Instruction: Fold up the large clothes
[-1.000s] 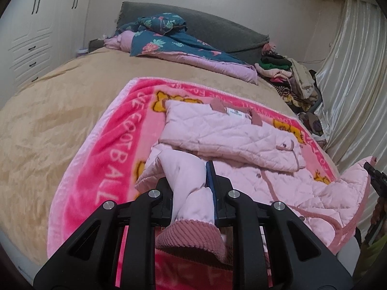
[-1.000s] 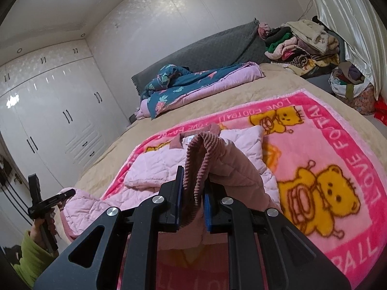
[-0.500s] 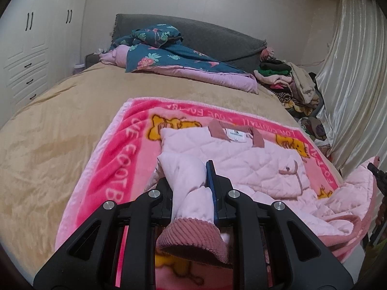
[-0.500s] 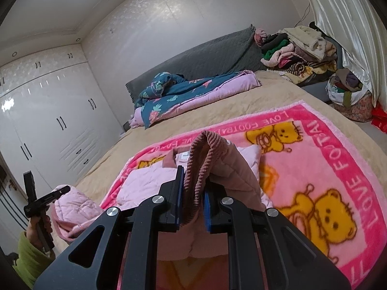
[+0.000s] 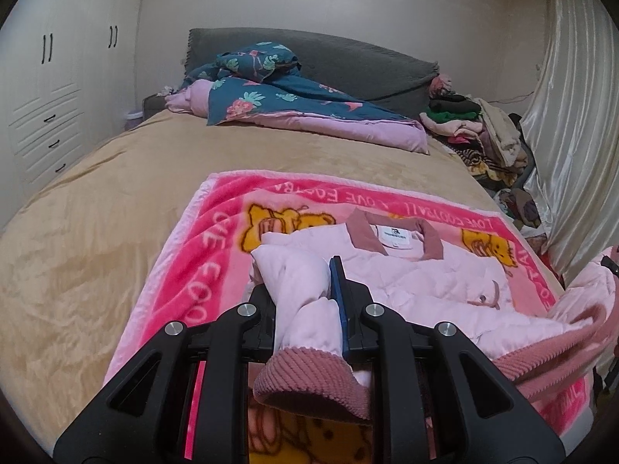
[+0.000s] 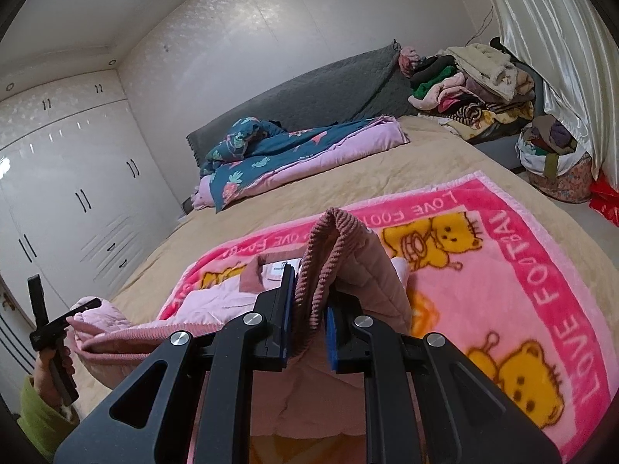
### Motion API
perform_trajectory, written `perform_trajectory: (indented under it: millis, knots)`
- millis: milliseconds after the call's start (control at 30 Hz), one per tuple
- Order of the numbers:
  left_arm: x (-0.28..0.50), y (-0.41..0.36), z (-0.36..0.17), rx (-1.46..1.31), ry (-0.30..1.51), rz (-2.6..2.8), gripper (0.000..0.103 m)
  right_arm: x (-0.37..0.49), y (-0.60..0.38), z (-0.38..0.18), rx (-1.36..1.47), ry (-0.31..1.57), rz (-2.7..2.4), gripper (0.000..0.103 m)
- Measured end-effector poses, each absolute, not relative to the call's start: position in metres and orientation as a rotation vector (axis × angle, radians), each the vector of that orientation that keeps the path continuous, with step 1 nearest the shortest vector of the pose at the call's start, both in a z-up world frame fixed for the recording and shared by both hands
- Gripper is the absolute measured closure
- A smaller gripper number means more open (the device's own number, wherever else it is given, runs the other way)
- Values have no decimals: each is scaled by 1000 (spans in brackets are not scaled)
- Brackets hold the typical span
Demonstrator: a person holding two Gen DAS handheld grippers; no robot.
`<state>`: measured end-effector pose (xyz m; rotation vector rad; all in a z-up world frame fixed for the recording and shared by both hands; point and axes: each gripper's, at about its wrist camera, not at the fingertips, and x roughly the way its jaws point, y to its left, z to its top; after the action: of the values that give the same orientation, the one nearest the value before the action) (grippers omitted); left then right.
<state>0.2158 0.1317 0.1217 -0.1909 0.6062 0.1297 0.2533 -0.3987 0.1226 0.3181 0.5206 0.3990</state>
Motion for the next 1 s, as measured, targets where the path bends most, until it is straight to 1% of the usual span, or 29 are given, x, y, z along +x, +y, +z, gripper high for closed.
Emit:
perform_trajectory:
  millis: [500, 967, 1000]
  knots:
    - [242, 134, 107, -186, 592, 184, 89, 300, -400, 112, 359, 562, 379, 90]
    - [263, 136, 88, -168, 624, 200, 89, 338, -398, 86, 398, 636, 376, 90]
    - [265, 137, 87, -168, 626, 201, 89, 340, -399, 84, 407, 644, 383, 88]
